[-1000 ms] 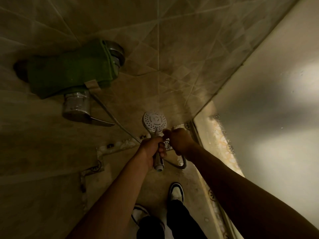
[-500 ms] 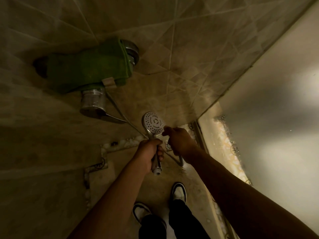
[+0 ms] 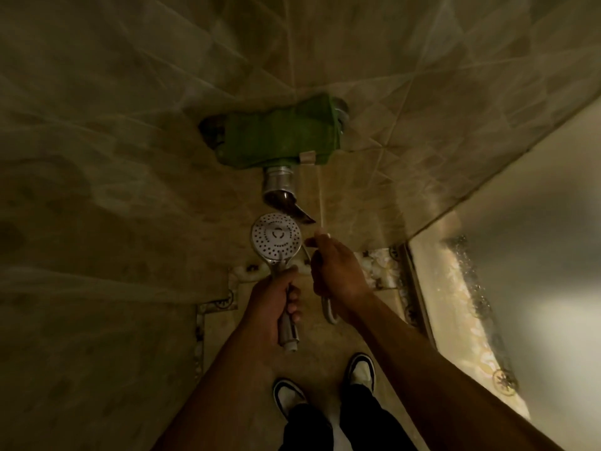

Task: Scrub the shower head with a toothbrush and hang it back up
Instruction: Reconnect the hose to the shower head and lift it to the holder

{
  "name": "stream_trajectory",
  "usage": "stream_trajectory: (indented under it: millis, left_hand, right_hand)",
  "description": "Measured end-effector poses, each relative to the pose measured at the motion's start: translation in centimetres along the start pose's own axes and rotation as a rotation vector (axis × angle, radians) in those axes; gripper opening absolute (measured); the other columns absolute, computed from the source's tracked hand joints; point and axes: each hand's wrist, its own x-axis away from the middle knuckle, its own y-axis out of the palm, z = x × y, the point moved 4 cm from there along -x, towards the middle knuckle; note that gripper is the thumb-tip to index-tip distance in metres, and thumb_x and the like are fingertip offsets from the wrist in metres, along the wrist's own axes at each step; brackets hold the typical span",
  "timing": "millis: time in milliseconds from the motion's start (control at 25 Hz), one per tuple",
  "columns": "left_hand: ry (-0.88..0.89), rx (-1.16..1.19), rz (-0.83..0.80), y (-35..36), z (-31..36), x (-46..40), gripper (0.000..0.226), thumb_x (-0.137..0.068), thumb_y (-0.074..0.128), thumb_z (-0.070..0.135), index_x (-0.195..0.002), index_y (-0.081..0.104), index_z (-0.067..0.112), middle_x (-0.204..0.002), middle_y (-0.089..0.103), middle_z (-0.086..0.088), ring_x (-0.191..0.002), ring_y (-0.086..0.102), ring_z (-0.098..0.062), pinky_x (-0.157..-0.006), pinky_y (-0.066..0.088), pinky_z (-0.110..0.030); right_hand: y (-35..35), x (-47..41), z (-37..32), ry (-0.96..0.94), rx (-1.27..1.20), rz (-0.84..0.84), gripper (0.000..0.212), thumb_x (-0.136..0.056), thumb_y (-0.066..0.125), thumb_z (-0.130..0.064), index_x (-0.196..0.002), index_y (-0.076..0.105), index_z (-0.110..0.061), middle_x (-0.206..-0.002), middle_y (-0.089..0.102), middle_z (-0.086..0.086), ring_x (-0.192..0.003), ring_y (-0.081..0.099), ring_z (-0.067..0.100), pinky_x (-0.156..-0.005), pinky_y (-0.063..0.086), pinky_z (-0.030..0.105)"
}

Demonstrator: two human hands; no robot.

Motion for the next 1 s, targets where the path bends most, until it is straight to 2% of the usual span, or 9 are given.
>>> stream_trajectory:
  millis: [200,440,560,720,880,1000]
  left_hand:
    - [0.061,0.043,0.012,-3.4,0.9,2.4,0.022,-0.096,0.066,0.024,-0.081,0.055,0.013,-0.048,0.041,0.001,-0.032,0.034,-0.010,-0.034,0.031,-0.020]
    - [0.068,0.011,0.004,-5.9,0.9,4.1,0.013,-0.097,0.064,0.022,-0.093,0.058,0.011,-0.049,0.043,0.000,-0.032,0.035,-0.011,-0.035,0.032,-0.021]
    - [0.076,0.012,0.004,-6.6,0.9,4.3,0.018,-0.095,0.065,0.022,-0.084,0.056,0.011,-0.050,0.043,0.000,-0.033,0.035,-0.011,-0.037,0.032,-0.021]
    - [0.084,0.034,-0.007,-7.0,0.9,4.2,0.014,-0.094,0.066,0.023,-0.090,0.060,0.011,-0.049,0.044,0.001,-0.033,0.036,-0.011,-0.037,0.032,-0.021]
    - [0.097,0.043,-0.008,-7.0,0.8,4.6,0.019,-0.094,0.067,0.022,-0.080,0.057,0.013,-0.051,0.043,-0.001,-0.033,0.035,-0.012,-0.037,0.032,-0.022]
    - [0.109,0.042,-0.005,-6.9,1.0,4.7,0.016,-0.095,0.066,0.025,-0.095,0.063,0.009,-0.051,0.044,0.000,-0.035,0.036,-0.012,-0.037,0.033,-0.023]
  right_hand:
    - [2.7,1.3,-1.5,-0.131,-0.021,-0.044,0.048,-0.100,0.043,-0.053,-0.102,0.063,-0.010,-0.049,0.039,-0.007,-0.040,0.032,0.009,-0.042,0.028,0.023]
    - [3.5,1.4,-1.9,-0.089,-0.036,0.004,0.053,-0.099,0.039,-0.056,-0.096,0.059,-0.007,-0.049,0.035,-0.005,-0.039,0.029,0.010,-0.041,0.025,0.023]
    - [3.6,1.0,-2.0,-0.064,-0.009,0.023,0.056,-0.098,0.038,-0.058,-0.098,0.058,-0.006,-0.046,0.037,-0.007,-0.036,0.031,0.009,-0.040,0.028,0.023]
    - [3.5,0.6,-2.2,-0.014,0.002,0.053,0.057,-0.098,0.038,-0.059,-0.099,0.058,-0.006,-0.045,0.038,-0.006,-0.035,0.033,0.009,-0.040,0.030,0.022]
    - [3.1,0.8,-2.1,0.008,0.045,0.056,0.059,-0.096,0.040,-0.063,-0.101,0.058,-0.007,-0.044,0.038,-0.006,-0.035,0.033,0.009,-0.040,0.029,0.023]
    - [2.7,1.2,-2.1,0.015,0.065,0.063,0.059,-0.094,0.041,-0.066,-0.107,0.058,-0.011,-0.046,0.037,-0.006,-0.038,0.032,0.009,-0.041,0.029,0.023]
